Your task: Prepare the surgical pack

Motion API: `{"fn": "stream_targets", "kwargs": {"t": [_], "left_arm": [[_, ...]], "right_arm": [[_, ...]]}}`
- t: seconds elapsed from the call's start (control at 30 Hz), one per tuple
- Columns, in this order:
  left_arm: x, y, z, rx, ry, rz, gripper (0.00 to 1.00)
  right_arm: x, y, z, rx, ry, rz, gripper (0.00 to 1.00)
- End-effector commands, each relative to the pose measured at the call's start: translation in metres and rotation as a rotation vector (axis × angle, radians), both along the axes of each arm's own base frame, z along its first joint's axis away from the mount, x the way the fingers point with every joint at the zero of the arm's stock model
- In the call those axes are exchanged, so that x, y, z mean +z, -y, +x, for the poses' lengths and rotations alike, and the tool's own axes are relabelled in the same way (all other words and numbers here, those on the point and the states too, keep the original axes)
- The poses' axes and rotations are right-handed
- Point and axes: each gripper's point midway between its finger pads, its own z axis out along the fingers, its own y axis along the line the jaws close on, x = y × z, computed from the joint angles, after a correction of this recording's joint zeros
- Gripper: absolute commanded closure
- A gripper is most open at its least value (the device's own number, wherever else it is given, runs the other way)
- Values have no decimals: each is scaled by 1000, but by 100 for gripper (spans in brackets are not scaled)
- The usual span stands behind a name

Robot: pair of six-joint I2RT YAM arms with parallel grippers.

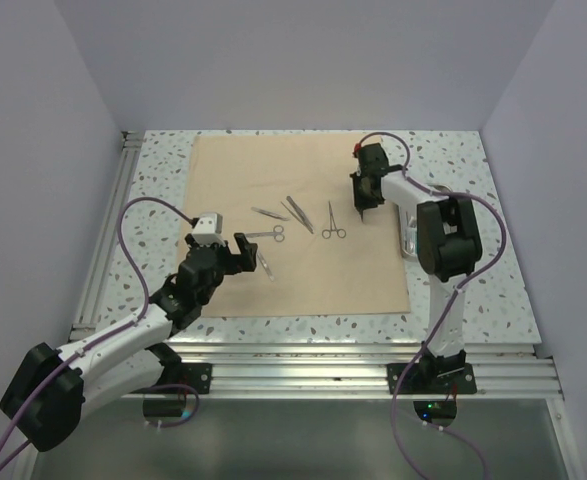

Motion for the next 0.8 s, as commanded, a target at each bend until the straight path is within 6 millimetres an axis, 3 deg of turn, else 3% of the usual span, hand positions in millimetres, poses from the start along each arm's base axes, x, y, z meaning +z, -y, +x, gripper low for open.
{"fn": "stream_targets", "kwargs": {"t": [0.0,0.1,0.13,0.27,0.37,0.53,0.77], "left_arm": [[20,1,7,9,67,-25,2],[21,1,7,6,69,-28,2],[22,1,7,5,71,-30,2],[24,2,5,-3,74,-38,2],[26,4,3,-14,77,-51,2],[25,8,2,-34,71,-61,2],[28,3,-2,-22,89,-75,3]], "right_arm": [[49,0,9,18,114,38,97],[76,5,8,4,169,59,99],[95,6,7,-1,209,70,99],[126,25,-9,-40,279,36,99],[137,46,-24,-86,285,4,99],[119,83,-47,-164,233,62,100],[94,115,-65,-206,158,41,100]]}}
